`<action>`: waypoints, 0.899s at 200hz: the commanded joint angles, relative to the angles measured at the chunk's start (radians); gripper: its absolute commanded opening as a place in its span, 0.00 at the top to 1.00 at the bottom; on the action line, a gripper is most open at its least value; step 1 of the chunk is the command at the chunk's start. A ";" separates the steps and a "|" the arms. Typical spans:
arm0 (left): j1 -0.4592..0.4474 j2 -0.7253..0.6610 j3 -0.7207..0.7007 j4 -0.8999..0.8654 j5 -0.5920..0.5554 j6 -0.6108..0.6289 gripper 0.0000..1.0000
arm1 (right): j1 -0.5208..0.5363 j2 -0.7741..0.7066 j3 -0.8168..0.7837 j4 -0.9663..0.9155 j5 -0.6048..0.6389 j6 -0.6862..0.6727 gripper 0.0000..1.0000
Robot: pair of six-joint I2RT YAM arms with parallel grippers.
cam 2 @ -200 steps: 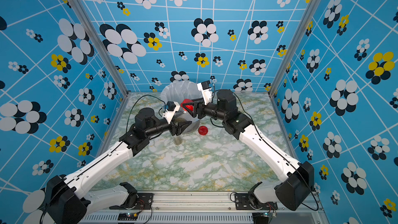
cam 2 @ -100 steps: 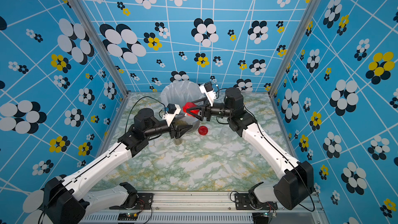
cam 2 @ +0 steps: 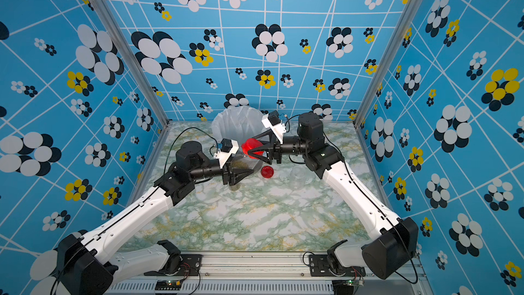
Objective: Empty moldy mung beans from jars
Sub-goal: Unscrew the lid from the jar.
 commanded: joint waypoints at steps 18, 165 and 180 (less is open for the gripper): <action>0.008 0.021 0.050 -0.027 0.054 0.028 0.34 | -0.010 0.023 0.108 -0.104 -0.057 -0.114 0.40; 0.017 0.048 0.078 -0.043 0.052 0.016 0.34 | -0.011 0.138 0.314 -0.397 -0.103 -0.269 0.13; 0.017 0.049 0.079 -0.047 0.050 0.010 0.34 | -0.015 0.136 0.295 -0.323 -0.084 -0.195 0.04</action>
